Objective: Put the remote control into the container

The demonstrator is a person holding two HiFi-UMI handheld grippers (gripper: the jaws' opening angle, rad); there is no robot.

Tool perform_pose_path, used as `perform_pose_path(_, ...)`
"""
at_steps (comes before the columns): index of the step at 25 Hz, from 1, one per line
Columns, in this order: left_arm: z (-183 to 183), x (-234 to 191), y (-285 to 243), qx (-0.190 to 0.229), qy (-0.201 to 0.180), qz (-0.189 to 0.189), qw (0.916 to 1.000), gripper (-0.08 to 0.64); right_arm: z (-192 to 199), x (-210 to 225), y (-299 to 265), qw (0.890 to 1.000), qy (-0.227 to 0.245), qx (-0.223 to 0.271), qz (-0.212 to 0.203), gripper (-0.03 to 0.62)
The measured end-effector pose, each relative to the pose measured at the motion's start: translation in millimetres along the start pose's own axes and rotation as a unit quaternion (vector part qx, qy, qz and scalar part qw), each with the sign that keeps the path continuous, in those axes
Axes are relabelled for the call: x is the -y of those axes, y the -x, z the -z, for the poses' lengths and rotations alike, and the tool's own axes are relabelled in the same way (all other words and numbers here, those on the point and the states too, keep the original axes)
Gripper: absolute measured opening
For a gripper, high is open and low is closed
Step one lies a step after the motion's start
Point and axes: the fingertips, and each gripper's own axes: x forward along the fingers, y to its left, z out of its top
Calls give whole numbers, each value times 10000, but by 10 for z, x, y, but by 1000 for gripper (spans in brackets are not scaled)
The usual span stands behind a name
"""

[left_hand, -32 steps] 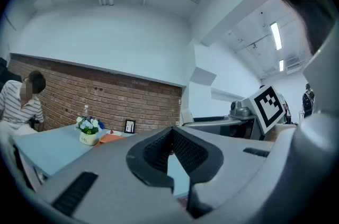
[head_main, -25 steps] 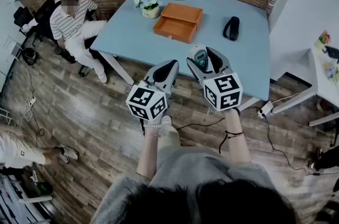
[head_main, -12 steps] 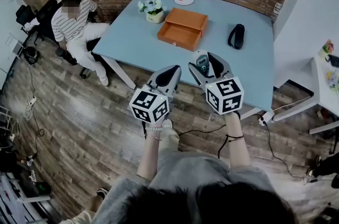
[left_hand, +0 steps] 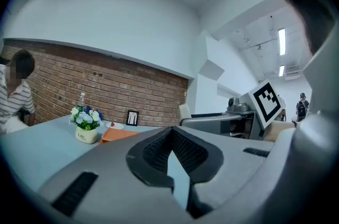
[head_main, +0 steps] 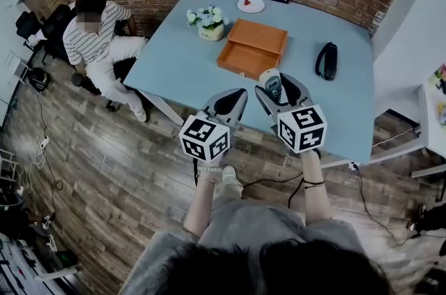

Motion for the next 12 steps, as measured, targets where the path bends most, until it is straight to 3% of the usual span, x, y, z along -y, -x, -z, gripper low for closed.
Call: perform_pose_path(12, -67, -884, -307, -228, 9, 525, 9984, 3, -71, 97, -861, 9989, 89, -193, 422, 287)
